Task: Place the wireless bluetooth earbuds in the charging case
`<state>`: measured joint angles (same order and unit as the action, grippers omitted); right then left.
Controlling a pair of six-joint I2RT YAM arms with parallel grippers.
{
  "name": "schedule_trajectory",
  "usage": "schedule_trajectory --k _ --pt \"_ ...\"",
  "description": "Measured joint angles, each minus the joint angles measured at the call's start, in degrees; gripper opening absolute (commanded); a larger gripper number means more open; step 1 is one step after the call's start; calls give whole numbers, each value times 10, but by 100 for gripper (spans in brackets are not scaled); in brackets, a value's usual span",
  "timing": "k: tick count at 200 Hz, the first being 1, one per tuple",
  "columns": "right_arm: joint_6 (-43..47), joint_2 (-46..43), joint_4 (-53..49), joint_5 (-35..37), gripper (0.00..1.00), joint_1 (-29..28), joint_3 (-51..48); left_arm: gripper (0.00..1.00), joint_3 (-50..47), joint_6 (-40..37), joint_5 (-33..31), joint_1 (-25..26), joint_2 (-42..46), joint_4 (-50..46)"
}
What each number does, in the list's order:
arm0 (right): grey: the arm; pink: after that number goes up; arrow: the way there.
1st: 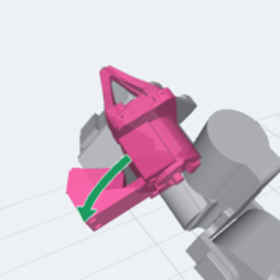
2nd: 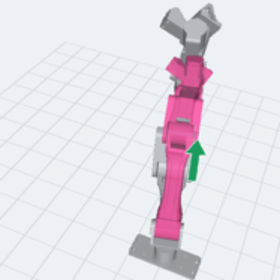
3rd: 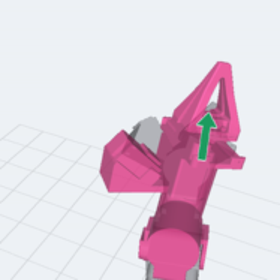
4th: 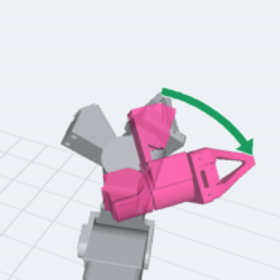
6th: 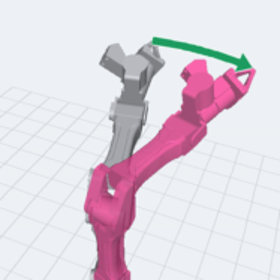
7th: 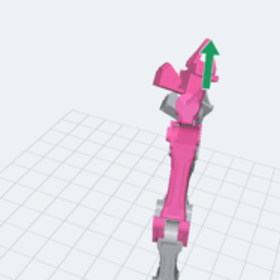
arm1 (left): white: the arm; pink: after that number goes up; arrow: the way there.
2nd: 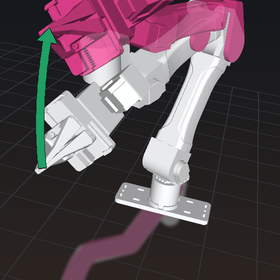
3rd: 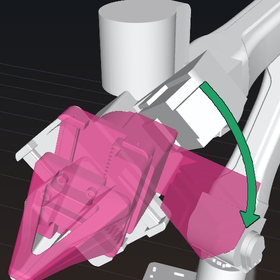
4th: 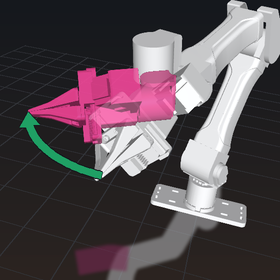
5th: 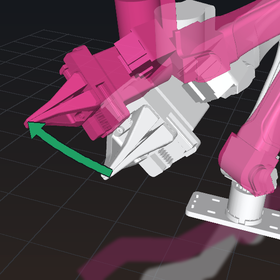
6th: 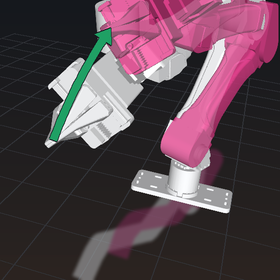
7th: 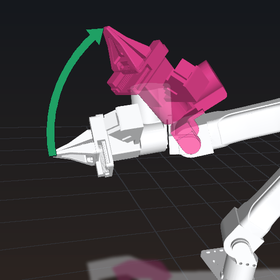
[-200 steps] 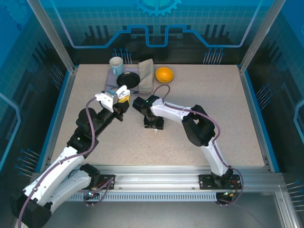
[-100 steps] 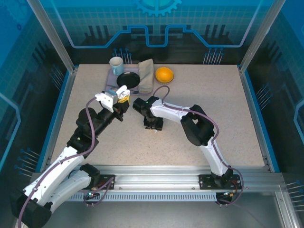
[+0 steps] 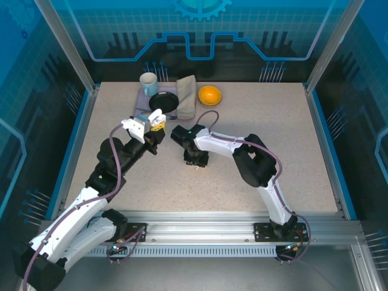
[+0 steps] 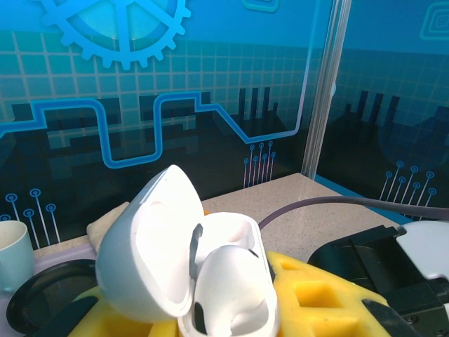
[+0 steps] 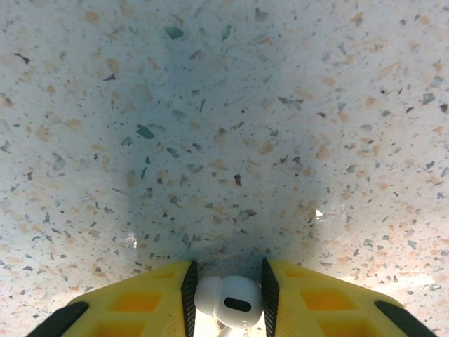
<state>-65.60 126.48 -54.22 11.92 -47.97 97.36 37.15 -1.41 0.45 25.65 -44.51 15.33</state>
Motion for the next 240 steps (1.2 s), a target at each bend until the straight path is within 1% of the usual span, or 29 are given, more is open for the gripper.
schedule_trajectory --k 54,91,147,195,240 --pt "0 -14 22 -5 26 2 -22 0 0 0 0 0 0 0" --pt "0 -28 38 -5 26 4 -42 0 0 0 0 0 0 0" --pt "14 -63 26 31 25 12 -81 0 0 0 0 0 0 0" --pt "29 -141 24 67 25 12 -118 0 1 0 0 0 -3 0" --pt "54 -251 44 113 26 12 -159 0 13 1 20 0 -16 -1"
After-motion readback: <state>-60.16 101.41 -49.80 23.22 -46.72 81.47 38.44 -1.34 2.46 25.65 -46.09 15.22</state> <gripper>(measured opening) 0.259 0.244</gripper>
